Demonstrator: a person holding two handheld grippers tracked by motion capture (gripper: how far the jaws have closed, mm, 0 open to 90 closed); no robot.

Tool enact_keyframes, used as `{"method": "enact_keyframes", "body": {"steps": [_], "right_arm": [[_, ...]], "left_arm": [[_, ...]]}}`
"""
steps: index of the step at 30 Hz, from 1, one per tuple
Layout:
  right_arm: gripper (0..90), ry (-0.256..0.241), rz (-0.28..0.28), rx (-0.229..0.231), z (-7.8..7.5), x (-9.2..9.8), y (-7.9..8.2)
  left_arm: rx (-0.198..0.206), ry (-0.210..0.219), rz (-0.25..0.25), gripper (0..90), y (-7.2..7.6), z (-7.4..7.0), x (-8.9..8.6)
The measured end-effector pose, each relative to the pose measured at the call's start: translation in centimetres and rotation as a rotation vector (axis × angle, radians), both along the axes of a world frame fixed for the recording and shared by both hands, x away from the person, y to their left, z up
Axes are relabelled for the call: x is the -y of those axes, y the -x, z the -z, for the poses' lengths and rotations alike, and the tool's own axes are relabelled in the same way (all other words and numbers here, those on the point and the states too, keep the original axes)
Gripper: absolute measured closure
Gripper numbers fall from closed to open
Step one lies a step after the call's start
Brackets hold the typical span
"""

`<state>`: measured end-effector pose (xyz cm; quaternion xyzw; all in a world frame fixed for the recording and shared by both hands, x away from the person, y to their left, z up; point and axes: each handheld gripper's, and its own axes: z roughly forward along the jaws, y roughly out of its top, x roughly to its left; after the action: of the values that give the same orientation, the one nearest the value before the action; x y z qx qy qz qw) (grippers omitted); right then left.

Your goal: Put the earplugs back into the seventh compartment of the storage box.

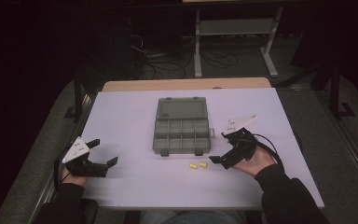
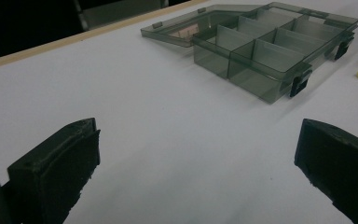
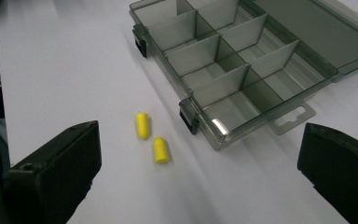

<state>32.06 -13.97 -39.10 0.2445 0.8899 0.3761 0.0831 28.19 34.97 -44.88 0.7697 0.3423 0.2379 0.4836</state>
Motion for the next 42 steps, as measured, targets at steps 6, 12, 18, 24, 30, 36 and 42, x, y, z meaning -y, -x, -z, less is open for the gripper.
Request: {"method": "enact_keyframes", "body": {"steps": [6,12,18,24,30,36,42], "right_arm": [[0.0,0.012,-0.023,-0.008,0.4,-0.8,0.0],[0.0,0.026,-0.048,-0.016,0.9,-1.8,0.2],[0.0,0.044,-0.080,-0.020,1.4,-2.7,0.4],[0.0,0.059,-0.104,-0.031,1.8,-3.3,0.6],[3.8,0.094,-0.133,-0.020,2.4,-4.1,0.8],[12.0,0.116,-0.152,-0.035,3.0,-4.3,0.6],[19.8,0.140,-0.178,-0.054,3.5,-4.5,0.6]], "left_arm": [[-0.001,-0.002,0.002,0.0,0.0,0.0,0.0],[0.000,-0.004,0.004,0.0,0.0,0.0,0.0],[0.000,-0.004,0.004,0.0,0.0,0.0,0.0],[0.001,-0.006,0.005,0.0,0.0,0.0,0.0],[0.001,-0.006,0.005,0.0,0.0,0.0,0.0],[0.001,-0.006,0.005,0.0,0.0,0.0,0.0],[0.001,-0.006,0.005,0.0,0.0,0.0,0.0]]}}
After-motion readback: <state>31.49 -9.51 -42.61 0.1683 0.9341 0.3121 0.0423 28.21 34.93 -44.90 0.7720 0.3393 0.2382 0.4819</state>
